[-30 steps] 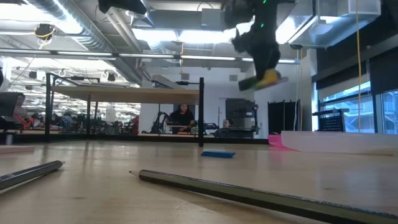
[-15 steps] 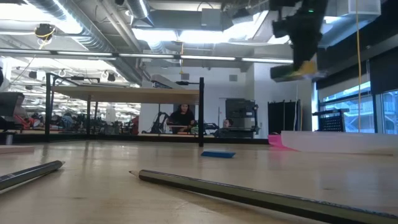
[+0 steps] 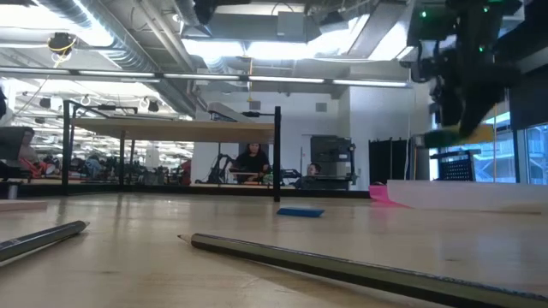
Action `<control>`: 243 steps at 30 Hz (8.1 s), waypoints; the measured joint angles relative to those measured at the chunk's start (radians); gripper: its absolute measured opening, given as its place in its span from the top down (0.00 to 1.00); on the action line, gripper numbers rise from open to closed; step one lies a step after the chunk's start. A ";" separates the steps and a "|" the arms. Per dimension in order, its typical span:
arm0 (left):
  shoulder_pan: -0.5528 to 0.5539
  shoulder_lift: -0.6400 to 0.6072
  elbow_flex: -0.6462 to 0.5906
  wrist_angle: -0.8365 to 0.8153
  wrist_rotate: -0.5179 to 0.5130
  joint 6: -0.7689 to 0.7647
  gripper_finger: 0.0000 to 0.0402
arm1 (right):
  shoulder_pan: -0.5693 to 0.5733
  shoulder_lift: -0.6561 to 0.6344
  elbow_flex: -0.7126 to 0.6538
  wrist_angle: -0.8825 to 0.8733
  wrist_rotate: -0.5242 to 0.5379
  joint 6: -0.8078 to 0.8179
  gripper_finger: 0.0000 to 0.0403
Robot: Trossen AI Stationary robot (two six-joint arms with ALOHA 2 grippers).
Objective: Pack school essentials
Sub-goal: Put the yellow crayon box into the pink supply box, then adjust the pink supply box
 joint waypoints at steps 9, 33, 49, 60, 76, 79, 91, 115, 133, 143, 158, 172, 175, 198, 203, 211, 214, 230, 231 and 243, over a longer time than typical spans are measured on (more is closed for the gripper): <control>0.020 0.059 0.000 0.088 0.079 0.018 1.00 | -0.002 -0.001 -0.127 0.093 -0.027 -0.050 0.17; 0.020 0.059 -0.001 0.136 0.079 0.018 1.00 | -0.098 0.002 -0.283 0.150 0.060 -0.185 0.17; 0.020 0.059 -0.001 0.136 0.071 0.026 1.00 | -0.100 0.002 -0.287 0.177 0.079 -0.186 0.17; 0.020 0.059 -0.001 0.135 0.071 0.026 1.00 | -0.100 0.002 -0.287 0.177 0.078 -0.184 0.17; 0.028 0.059 -0.001 0.135 -0.304 0.025 1.00 | -0.100 0.002 -0.287 0.195 0.053 -0.184 0.17; 0.028 0.059 -0.001 0.135 -0.303 0.025 1.00 | -0.100 0.002 -0.287 0.197 0.053 -0.184 0.17; 0.028 0.059 -0.001 0.135 -0.303 0.025 1.00 | -0.100 0.002 -0.287 0.196 0.046 -0.185 0.17; 0.028 0.059 -0.001 0.135 -0.303 0.025 1.00 | -0.165 0.002 -0.287 0.208 0.032 -0.190 0.09; 0.028 0.059 -0.001 0.135 -0.303 0.025 1.00 | -0.165 -0.027 -0.095 0.020 -0.007 -0.127 0.04; 0.028 0.059 -0.001 0.135 -0.303 0.025 1.00 | -0.158 -0.028 0.051 0.030 -0.188 0.159 0.04; 0.036 0.059 -0.001 0.135 -0.303 0.025 1.00 | -0.008 0.117 0.000 0.222 -0.229 0.260 0.04; 0.035 0.059 -0.001 0.135 -0.296 -0.037 1.00 | 0.001 0.287 0.000 0.260 -0.228 0.287 0.04; 0.035 0.059 -0.001 0.126 -0.211 -0.036 1.00 | 0.000 0.329 0.000 0.264 -0.228 0.304 0.04; 0.034 0.059 -0.001 0.116 0.009 -0.036 1.00 | 0.013 0.414 0.000 0.311 -0.068 0.419 0.04; 0.034 0.059 -0.001 0.109 0.112 -0.036 1.00 | 0.048 0.414 0.000 0.313 -0.049 0.421 0.04; 0.032 0.059 -0.001 0.064 0.127 -0.036 1.00 | 0.074 0.414 0.000 0.323 -0.008 0.429 0.04; 0.022 0.059 -0.001 0.064 0.127 -0.036 1.00 | 0.074 0.414 0.000 0.324 -0.010 0.444 0.04; -0.078 0.059 -0.001 0.043 0.102 -0.036 1.00 | 0.151 0.462 0.002 0.346 -0.064 0.499 0.04; -0.081 0.059 -0.001 0.042 0.102 -0.036 1.00 | 0.158 0.462 0.002 0.350 -0.068 0.499 0.04; -0.102 0.059 -0.001 0.037 0.100 -0.037 1.00 | 0.255 0.463 0.000 0.409 -0.106 0.631 0.04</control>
